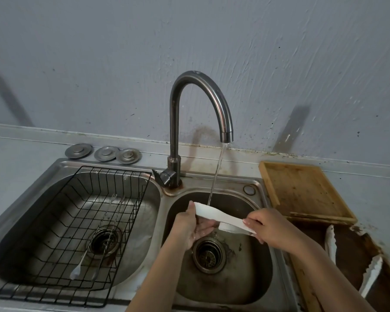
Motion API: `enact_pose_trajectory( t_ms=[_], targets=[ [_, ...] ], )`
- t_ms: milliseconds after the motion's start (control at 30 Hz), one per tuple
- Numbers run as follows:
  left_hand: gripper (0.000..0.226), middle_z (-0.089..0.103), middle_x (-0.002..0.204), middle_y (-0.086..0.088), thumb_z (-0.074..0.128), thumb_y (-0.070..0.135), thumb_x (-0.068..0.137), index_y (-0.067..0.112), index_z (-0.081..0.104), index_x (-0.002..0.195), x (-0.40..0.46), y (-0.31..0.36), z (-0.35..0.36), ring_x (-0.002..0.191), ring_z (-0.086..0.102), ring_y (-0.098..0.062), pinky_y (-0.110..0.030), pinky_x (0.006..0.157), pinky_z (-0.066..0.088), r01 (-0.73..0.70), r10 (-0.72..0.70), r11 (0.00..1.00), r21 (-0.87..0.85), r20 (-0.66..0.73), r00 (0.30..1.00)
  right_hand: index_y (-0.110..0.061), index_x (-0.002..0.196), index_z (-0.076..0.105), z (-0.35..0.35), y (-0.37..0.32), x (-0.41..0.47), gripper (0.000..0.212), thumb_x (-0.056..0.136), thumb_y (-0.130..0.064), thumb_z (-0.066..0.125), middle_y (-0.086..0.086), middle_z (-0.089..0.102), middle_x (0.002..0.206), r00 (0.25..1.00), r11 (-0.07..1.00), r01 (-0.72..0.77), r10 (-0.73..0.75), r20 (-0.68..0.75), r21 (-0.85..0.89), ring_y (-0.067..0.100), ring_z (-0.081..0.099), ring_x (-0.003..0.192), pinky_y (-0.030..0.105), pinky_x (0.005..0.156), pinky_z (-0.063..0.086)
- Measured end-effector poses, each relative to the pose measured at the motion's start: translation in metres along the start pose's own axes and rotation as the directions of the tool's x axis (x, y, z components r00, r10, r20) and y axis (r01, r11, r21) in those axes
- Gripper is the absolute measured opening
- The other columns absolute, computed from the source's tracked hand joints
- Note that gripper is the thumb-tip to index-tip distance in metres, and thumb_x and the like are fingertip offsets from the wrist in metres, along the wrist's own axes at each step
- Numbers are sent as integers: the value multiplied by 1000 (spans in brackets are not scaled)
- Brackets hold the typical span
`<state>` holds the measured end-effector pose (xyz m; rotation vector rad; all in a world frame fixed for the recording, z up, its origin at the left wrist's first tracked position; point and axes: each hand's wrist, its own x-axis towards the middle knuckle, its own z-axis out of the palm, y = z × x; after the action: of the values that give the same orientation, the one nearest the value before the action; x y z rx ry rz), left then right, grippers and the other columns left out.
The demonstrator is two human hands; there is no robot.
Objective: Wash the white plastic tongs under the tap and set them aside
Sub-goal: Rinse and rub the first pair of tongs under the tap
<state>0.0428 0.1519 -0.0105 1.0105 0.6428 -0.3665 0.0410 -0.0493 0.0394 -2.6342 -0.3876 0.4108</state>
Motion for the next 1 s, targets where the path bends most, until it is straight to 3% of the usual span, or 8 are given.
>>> enact_pose_trajectory(
  t_ms=[167,333,433,500,567,700,833,1000],
  targets=[
    [33,66,98,-23,49,23,95,10,38,124,-6,8,6,59,73,-22,-29,48,57,-51,40,992,117,94,995,-19,69,62,-3,2,0,33,94,-35,47,-4,55,51,1000,998,19,-19,-10,-53,-3,51,44,19,54,41],
    [9,60,105,-24,37,18,99,15,39,108,-5,25,7,53,70,-21,-28,47,56,-250,214,942,223,170,962,-33,80,62,4,4,-2,19,93,-32,49,-6,61,60,994,996,67,-61,-94,62,-3,59,58,18,57,48],
    [12,61,91,-24,30,21,101,14,37,93,-9,33,8,50,67,-22,-28,44,55,-349,294,902,254,229,928,-46,87,53,11,7,-2,22,89,-25,57,-13,64,78,946,978,130,-73,-314,165,-5,60,76,15,63,49],
    [15,59,88,-28,27,22,102,13,34,91,-10,35,9,48,66,-22,-26,42,52,-378,319,887,264,243,916,-37,101,54,14,9,1,19,88,-23,59,-15,61,95,891,963,111,12,-453,245,0,60,88,19,73,50],
    [16,58,91,-29,26,22,102,13,33,90,-9,35,9,52,66,-25,-30,47,54,-402,341,876,266,248,907,-26,113,51,14,10,5,25,89,-32,56,-11,58,103,901,936,-45,189,-391,349,9,59,94,28,79,52],
    [15,69,74,-19,27,22,102,13,35,94,-6,28,5,60,71,-28,-34,54,57,-404,342,874,271,248,907,-17,96,53,9,13,8,32,92,-47,42,4,65,86,921,872,-332,382,-77,361,15,63,70,27,59,51],
    [28,69,97,-24,29,26,101,7,48,94,-6,26,4,68,72,-31,-35,59,59,-318,289,943,101,231,929,-11,96,57,8,20,14,34,92,-43,48,3,59,71,898,849,-318,412,-153,422,14,55,59,24,51,41],
    [25,70,90,-17,41,13,98,1,60,108,-1,32,4,71,71,-25,-30,57,60,-246,225,961,127,159,961,-21,84,49,9,24,16,18,90,-38,54,0,58,75,871,858,-280,415,-262,430,10,57,62,21,47,37]
  ],
)
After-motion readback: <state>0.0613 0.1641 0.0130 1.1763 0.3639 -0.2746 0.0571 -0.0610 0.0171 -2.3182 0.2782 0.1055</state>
